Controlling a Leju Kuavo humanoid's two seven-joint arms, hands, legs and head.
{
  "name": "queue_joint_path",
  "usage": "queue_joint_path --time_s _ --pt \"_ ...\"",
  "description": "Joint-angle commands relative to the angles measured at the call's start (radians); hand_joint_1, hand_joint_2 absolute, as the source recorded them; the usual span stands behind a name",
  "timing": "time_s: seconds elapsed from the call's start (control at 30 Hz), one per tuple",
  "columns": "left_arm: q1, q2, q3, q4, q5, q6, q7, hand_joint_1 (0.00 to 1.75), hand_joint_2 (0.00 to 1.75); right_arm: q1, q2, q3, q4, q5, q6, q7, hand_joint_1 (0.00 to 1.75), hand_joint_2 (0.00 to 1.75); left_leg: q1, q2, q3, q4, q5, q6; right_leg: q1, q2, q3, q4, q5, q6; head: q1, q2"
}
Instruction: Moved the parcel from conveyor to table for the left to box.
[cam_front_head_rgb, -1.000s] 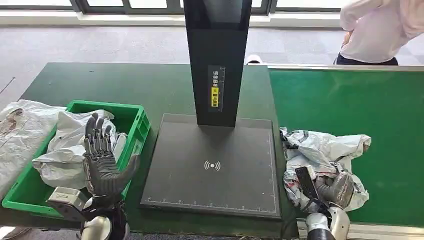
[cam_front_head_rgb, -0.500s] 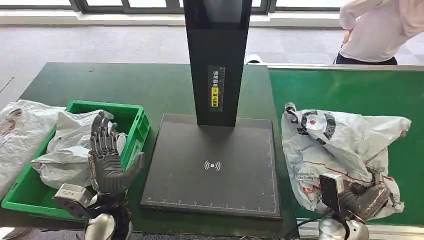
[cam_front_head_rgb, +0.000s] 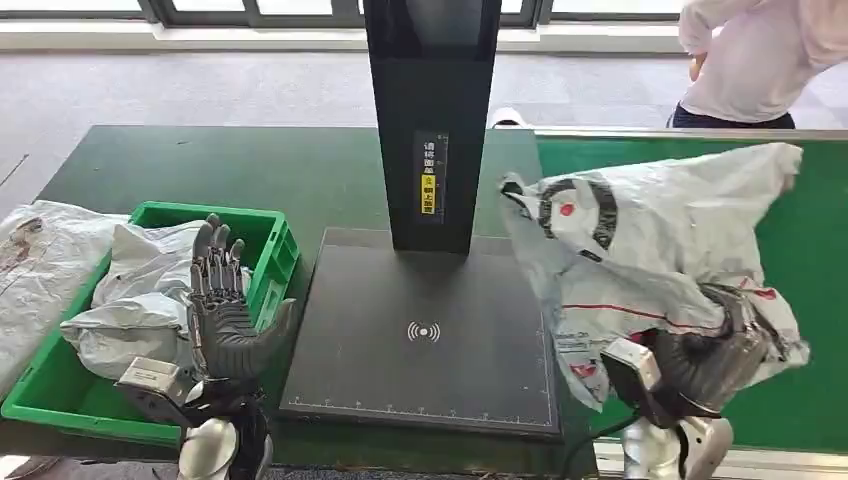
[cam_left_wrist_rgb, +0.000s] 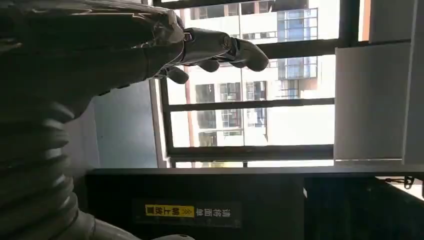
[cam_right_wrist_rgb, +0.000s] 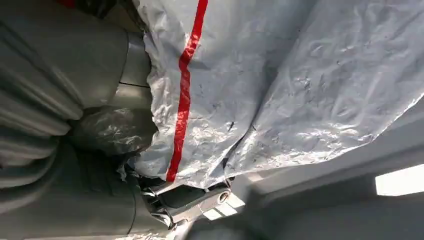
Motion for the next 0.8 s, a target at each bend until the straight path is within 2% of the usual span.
queue_joint_path --time_s 0.03,0.07,0.1,0.17,0.33,0.37,0.4,0.57,0.8 --pt "-0.032 0.05 -0.065 0.049 0.019 0.02 0.002 0.0 1.75 -0.025 0.032 0.4 0.178 -0.029 0.002 0.007 1.75 1.75 0.001 0.003 0.004 -0.004 0.0 0.0 0.001 0.002 0.004 -0.003 0.001 -0.001 0.0 0.0" --pt "-0.035 0.047 -0.067 0.053 0.017 0.019 0.002 0.0 1.75 -0.027 0.034 0.4 0.19 -0.03 0.004 0.005 1.75 1.75 0.001 0.003 0.004 -0.003 0.0 0.0 0.002 0.002 0.004 -0.003 0.0 -0.001 0.0 0.0" --pt "-0.05 0.042 -0.066 0.068 0.014 0.018 0.002 0.0 1.75 -0.068 0.034 0.399 0.275 -0.044 0.002 0.005 1.75 1.75 0.001 0.003 0.005 -0.004 0.001 0.0 0.002 0.002 0.004 -0.004 0.001 -0.002 0.0 0.0" --pt "-0.053 0.033 -0.063 0.08 0.007 0.003 0.002 0.0 1.75 -0.178 0.031 0.432 0.52 -0.102 0.002 0.005 1.75 1.75 0.001 0.004 0.005 -0.004 0.001 -0.001 0.002 0.003 0.005 -0.004 0.001 -0.001 0.0 0.0" --pt "-0.056 0.03 -0.063 0.084 0.004 0.002 0.002 0.0 1.75 -0.199 0.032 0.44 0.551 -0.116 0.002 0.005 1.75 1.75 0.001 0.003 0.004 -0.004 0.002 -0.001 0.001 0.002 0.004 -0.003 0.001 -0.001 0.0 0.0" --pt "-0.055 0.029 -0.065 0.085 0.001 0.002 0.002 0.0 1.75 -0.245 0.034 0.464 0.669 -0.133 0.012 0.005 1.75 1.75 0.001 0.001 0.002 -0.003 0.001 -0.001 0.0 0.0 0.003 -0.001 0.001 -0.001 0.0 0.0" --pt "-0.054 0.028 -0.065 0.085 0.001 0.001 0.002 0.0 1.75 -0.252 0.034 0.473 0.686 -0.144 0.018 0.005 1.75 1.75 0.002 0.001 0.004 -0.004 0.001 -0.001 0.001 0.001 0.005 -0.003 0.001 -0.001 0.0 0.0" --pt "-0.057 0.02 -0.062 0.09 -0.008 -0.008 0.002 0.0 1.75 -0.313 0.034 0.574 0.841 -0.265 0.154 0.019 1.75 1.75 0.001 0.003 0.004 -0.003 0.001 -0.001 0.001 0.003 0.004 -0.002 0.001 -0.001 0.0 0.0" --pt "-0.065 0.018 -0.057 0.089 -0.009 -0.001 0.002 0.0 1.75 -0.358 0.034 0.626 0.93 -0.327 0.127 0.031 1.75 1.75 0.001 -0.001 0.002 -0.002 0.001 -0.001 0.001 -0.001 0.003 -0.001 0.0 -0.001 0.0 0.0"
